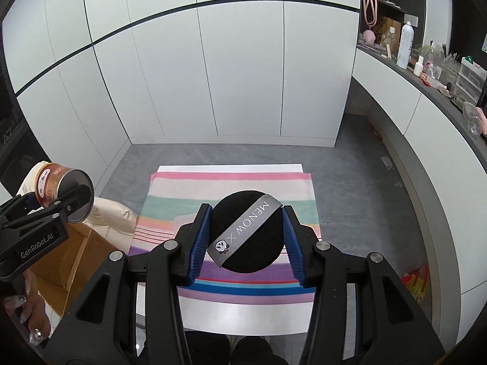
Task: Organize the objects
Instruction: 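Carry the can with the left gripper and the compact with the right gripper to the cardboard box, then open both grippers to drop the can and compact into the box, then withdraw both tools from the box back toward the table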
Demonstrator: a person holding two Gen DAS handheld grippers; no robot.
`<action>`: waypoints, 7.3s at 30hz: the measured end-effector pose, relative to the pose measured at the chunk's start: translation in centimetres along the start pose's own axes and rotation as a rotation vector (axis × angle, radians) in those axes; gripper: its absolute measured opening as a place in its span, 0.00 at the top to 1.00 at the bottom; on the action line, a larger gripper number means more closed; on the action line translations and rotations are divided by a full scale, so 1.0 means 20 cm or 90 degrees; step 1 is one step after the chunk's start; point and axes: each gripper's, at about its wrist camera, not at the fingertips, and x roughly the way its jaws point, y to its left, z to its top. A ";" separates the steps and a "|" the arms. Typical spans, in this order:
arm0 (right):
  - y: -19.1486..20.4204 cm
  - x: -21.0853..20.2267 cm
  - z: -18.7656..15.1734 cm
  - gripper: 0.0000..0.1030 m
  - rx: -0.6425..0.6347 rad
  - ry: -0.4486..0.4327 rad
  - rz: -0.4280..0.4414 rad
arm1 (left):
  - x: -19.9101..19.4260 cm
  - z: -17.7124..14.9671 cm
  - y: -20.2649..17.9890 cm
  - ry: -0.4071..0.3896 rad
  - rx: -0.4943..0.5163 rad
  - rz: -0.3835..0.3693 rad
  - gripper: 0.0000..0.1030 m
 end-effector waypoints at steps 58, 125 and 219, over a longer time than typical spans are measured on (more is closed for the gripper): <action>-0.20 -0.23 -0.92 0.54 0.047 0.063 -0.027 | -0.29 -0.78 0.08 0.071 0.003 -0.001 0.38; 1.56 0.08 -1.00 0.53 -0.359 0.115 0.264 | -0.24 -1.26 1.52 0.130 -0.294 0.216 0.38; 1.58 0.05 -1.00 0.06 -0.336 0.103 0.266 | -0.49 -1.39 1.44 0.072 -0.318 0.261 0.10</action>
